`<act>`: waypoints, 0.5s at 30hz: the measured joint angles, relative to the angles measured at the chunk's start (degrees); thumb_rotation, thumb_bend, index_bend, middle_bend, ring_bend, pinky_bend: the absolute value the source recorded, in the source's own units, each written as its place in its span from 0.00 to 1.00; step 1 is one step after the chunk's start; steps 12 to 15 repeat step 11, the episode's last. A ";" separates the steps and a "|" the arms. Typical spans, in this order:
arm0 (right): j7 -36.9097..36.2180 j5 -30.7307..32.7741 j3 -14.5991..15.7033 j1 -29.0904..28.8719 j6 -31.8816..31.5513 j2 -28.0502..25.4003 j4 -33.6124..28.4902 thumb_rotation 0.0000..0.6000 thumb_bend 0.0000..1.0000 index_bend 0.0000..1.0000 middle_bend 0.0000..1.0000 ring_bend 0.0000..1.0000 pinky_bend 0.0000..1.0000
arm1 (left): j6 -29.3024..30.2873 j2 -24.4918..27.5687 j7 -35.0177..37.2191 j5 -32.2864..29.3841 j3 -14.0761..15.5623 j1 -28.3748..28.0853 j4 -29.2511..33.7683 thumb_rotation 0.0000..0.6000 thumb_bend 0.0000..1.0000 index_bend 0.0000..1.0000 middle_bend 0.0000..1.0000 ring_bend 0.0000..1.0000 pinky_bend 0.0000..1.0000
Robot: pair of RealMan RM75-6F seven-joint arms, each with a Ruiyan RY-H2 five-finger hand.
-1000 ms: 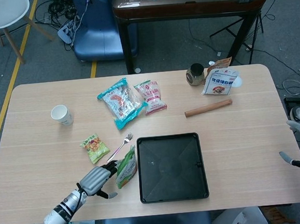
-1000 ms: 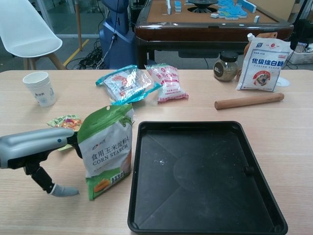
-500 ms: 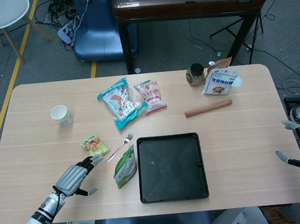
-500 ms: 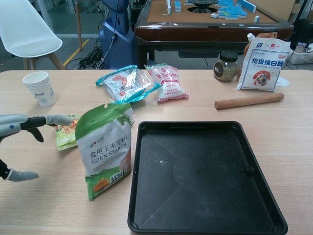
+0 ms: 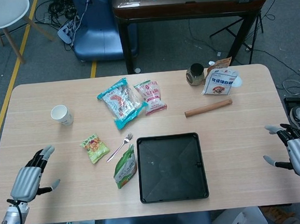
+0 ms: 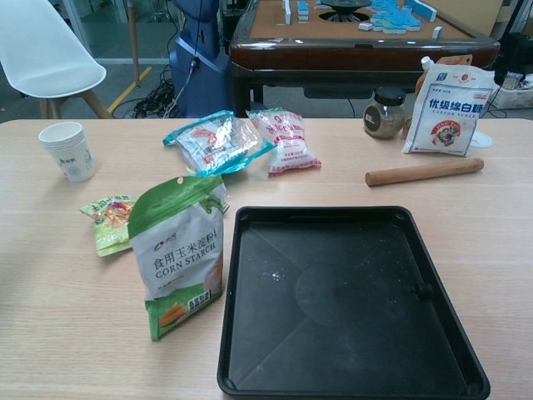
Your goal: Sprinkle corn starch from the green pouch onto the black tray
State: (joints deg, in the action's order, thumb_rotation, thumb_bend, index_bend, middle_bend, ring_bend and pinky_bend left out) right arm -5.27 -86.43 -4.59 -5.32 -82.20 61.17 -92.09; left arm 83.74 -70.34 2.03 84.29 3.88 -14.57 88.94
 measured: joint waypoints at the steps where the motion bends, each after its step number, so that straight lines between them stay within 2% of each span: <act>1: -0.12 -0.16 0.05 -0.11 0.05 0.19 0.22 1.00 0.13 0.26 0.34 0.16 0.22 | 1.00 -0.02 -0.65 -0.05 -0.15 0.85 -0.23 1.00 0.20 0.00 0.05 0.06 0.21; 6: -0.79 -0.85 0.42 -0.72 0.52 1.03 1.23 1.00 0.13 0.27 0.34 0.16 0.22 | 4.76 -0.07 -3.51 -0.65 -0.71 4.60 -0.76 1.00 0.20 0.00 0.05 0.06 0.21; 15: -1.97 -2.10 0.76 -1.33 0.78 1.40 1.83 1.00 0.13 0.28 0.34 0.16 0.22 | 5.38 0.55 -5.78 -0.96 -0.72 6.29 0.76 1.00 0.20 0.00 0.05 0.06 0.21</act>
